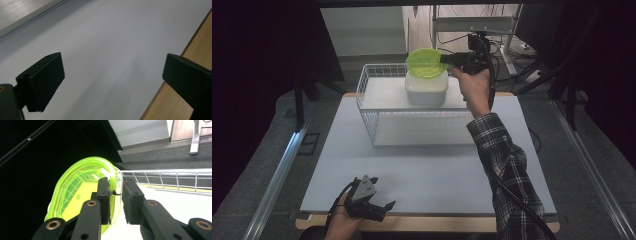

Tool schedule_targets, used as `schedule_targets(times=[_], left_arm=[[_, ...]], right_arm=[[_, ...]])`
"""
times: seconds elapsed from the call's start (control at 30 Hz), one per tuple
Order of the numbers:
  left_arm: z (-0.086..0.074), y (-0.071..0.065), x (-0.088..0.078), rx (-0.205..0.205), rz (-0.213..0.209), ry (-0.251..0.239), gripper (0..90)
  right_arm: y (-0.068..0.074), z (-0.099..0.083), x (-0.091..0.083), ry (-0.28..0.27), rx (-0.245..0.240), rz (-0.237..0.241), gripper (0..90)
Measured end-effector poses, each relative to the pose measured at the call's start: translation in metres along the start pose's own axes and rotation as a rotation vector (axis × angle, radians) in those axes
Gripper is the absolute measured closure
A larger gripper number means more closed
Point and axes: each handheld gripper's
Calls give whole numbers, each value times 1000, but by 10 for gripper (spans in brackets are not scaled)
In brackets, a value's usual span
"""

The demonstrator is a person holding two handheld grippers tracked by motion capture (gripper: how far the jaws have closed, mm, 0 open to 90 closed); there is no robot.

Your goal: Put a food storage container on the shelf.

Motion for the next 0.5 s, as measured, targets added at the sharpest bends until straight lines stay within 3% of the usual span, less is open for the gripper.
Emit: schedule_targets(times=[0.2, 0.5], left_arm=[[0, -1, 0, 4, -2, 3, 37], [0, -1, 0, 5, -1, 2, 37]], right_arm=[[-3, -2, 3, -7, 7, -16, 713], [-5, 0, -4, -30, -16, 48, 404]])
Point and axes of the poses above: each handheld gripper's, and its own axes: x roughly forward along the jaws, z roughly out of its top, y roughly to its left, and after that the axes turned 14 degrees about -y, right-handed
